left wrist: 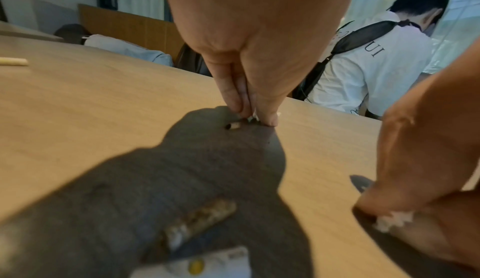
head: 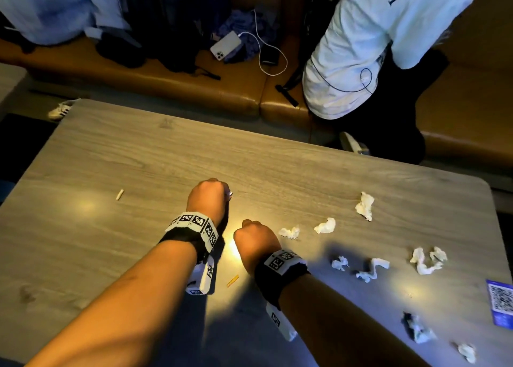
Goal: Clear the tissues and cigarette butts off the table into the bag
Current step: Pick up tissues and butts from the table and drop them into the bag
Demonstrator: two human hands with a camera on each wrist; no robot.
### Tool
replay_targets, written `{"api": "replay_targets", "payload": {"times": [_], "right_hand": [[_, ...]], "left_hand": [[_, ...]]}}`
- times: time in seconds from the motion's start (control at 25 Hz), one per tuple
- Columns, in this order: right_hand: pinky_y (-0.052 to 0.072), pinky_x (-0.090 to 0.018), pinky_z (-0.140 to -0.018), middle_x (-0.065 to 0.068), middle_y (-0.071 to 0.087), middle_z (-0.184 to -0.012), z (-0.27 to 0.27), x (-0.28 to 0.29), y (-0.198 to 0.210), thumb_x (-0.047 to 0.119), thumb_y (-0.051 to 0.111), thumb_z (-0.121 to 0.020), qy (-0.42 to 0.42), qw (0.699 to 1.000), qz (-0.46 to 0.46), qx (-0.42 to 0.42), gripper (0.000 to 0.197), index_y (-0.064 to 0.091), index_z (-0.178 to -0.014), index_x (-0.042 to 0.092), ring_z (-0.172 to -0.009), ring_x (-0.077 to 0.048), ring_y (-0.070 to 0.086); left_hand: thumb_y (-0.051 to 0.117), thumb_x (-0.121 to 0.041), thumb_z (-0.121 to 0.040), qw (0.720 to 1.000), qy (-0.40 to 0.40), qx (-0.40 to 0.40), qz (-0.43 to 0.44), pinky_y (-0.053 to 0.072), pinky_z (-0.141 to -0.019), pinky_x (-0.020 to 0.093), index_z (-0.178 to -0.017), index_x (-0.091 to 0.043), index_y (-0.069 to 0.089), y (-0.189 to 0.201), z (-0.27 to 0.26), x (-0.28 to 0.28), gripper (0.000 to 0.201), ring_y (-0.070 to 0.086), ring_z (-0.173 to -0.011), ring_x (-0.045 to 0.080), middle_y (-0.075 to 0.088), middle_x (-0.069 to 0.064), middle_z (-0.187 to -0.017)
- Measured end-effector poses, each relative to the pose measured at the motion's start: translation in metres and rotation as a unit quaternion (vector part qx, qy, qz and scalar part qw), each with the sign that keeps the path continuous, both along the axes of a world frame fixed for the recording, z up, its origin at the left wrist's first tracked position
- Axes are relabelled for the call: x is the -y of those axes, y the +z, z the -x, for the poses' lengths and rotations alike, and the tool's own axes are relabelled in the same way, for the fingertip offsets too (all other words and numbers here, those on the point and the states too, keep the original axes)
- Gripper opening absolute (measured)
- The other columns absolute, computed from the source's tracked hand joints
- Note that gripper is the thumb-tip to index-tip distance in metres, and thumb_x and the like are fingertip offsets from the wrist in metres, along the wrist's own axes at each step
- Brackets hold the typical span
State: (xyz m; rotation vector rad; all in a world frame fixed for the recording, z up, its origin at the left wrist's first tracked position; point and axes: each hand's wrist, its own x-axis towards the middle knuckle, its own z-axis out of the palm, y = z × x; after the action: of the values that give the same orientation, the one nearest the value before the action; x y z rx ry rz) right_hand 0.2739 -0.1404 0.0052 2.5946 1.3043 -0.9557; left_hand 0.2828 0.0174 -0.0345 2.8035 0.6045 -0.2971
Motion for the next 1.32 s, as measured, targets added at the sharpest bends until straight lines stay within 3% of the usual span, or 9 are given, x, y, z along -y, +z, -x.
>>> {"api": "replay_targets", "payload": {"times": [0.16, 0.28, 0.6, 0.76, 0.96, 1.0, 1.04, 1.12, 1.32], "right_hand": [[0.048, -0.043, -0.088, -0.02, 0.055, -0.119, -0.001, 0.0, -0.003, -0.003, 0.054, -0.086, -0.013, 1.0, 0.001, 0.002, 0.032, 0.062, -0.116, -0.001, -0.111, -0.039, 0.055], [0.047, -0.04, -0.078, -0.019, 0.06, -0.109, -0.003, -0.002, 0.0, -0.001, 0.054, -0.087, -0.015, 1.0, -0.026, 0.005, 0.022, 0.065, -0.106, 0.002, -0.101, -0.039, 0.06], [0.055, -0.03, -0.075, -0.006, 0.074, -0.085, -0.023, -0.021, -0.006, 0.008, 0.067, -0.079, -0.112, 0.988, -0.049, -0.09, 0.01, 0.075, -0.08, 0.014, -0.082, -0.024, 0.069], [0.053, -0.027, -0.078, 0.001, 0.075, -0.08, 0.012, -0.058, 0.014, 0.01, 0.071, -0.081, -0.084, 0.978, -0.134, -0.137, 0.008, 0.076, -0.075, 0.012, -0.078, -0.013, 0.068], [0.046, -0.013, -0.067, 0.012, 0.072, -0.072, 0.116, -0.124, 0.027, 0.014, 0.071, -0.082, 0.006, 0.965, -0.161, -0.209, 0.019, 0.074, -0.067, 0.026, -0.073, 0.001, 0.066], [0.044, -0.011, -0.066, 0.014, 0.072, -0.072, 0.142, -0.137, 0.025, 0.014, 0.072, -0.082, 0.023, 0.961, -0.162, -0.225, 0.019, 0.074, -0.067, 0.026, -0.072, 0.005, 0.065], [0.042, -0.009, -0.066, 0.015, 0.072, -0.072, 0.169, -0.149, 0.023, 0.014, 0.074, -0.081, 0.038, 0.957, -0.159, -0.239, 0.019, 0.074, -0.067, 0.027, -0.072, 0.007, 0.065], [0.041, -0.004, -0.065, 0.016, 0.072, -0.071, 0.221, -0.171, 0.014, 0.014, 0.076, -0.08, 0.062, 0.95, -0.153, -0.266, 0.019, 0.074, -0.067, 0.028, -0.072, 0.009, 0.064], [0.045, -0.006, -0.066, 0.014, 0.073, -0.069, 0.344, -0.208, -0.034, 0.011, 0.079, -0.078, 0.139, 0.936, -0.117, -0.301, 0.019, 0.075, -0.067, 0.025, -0.072, 0.006, 0.066]], "left_hand": [[0.064, -0.027, -0.087, 1.0, -0.024, -0.005, 0.004, 0.048, -0.064, 0.031, -0.083, -0.019, 0.075, 0.003, -0.001, -0.007, 0.014, 0.068, -0.081, 0.034, 0.071, 0.009, -0.083], [0.067, -0.032, -0.086, 0.999, 0.015, 0.022, 0.046, 0.05, -0.065, 0.029, -0.085, -0.025, 0.077, 0.014, 0.019, -0.017, 0.012, 0.069, -0.081, 0.029, 0.075, 0.003, -0.082], [0.073, -0.037, -0.082, 0.968, 0.2, 0.059, 0.143, 0.055, -0.067, 0.027, -0.079, -0.027, 0.076, 0.04, 0.166, -0.037, 0.01, 0.07, -0.073, 0.014, 0.075, -0.007, -0.074], [0.073, -0.037, -0.08, 0.926, 0.319, 0.091, 0.181, 0.044, -0.053, 0.02, -0.061, -0.029, 0.068, 0.027, 0.267, -0.051, 0.021, 0.06, -0.055, -0.001, 0.063, -0.014, -0.054], [0.059, -0.036, -0.089, 0.868, 0.419, 0.12, 0.237, 0.043, -0.05, 0.029, -0.064, -0.013, 0.058, 0.006, 0.407, -0.041, 0.034, 0.05, -0.052, 0.01, 0.052, -0.004, -0.055], [0.056, -0.034, -0.092, 0.86, 0.424, 0.133, 0.25, 0.044, -0.052, 0.029, -0.062, -0.015, 0.057, 0.004, 0.434, -0.041, 0.035, 0.052, -0.054, 0.01, 0.054, -0.005, -0.058], [0.056, -0.035, -0.092, 0.823, 0.479, 0.128, 0.276, 0.045, -0.055, 0.026, -0.063, -0.021, 0.059, 0.003, 0.46, -0.04, 0.033, 0.053, -0.057, 0.005, 0.057, -0.007, -0.061], [0.065, -0.034, -0.089, 0.793, 0.56, 0.118, 0.211, 0.044, -0.06, 0.013, -0.064, -0.032, 0.059, -0.009, 0.51, -0.037, 0.026, 0.053, -0.06, 0.0, 0.059, -0.011, -0.063], [0.064, -0.038, -0.079, 0.7, 0.672, 0.079, 0.228, 0.052, -0.064, 0.032, -0.056, -0.029, 0.057, -0.072, 0.621, -0.033, 0.026, 0.063, -0.066, 0.014, 0.067, -0.002, -0.065]]}}
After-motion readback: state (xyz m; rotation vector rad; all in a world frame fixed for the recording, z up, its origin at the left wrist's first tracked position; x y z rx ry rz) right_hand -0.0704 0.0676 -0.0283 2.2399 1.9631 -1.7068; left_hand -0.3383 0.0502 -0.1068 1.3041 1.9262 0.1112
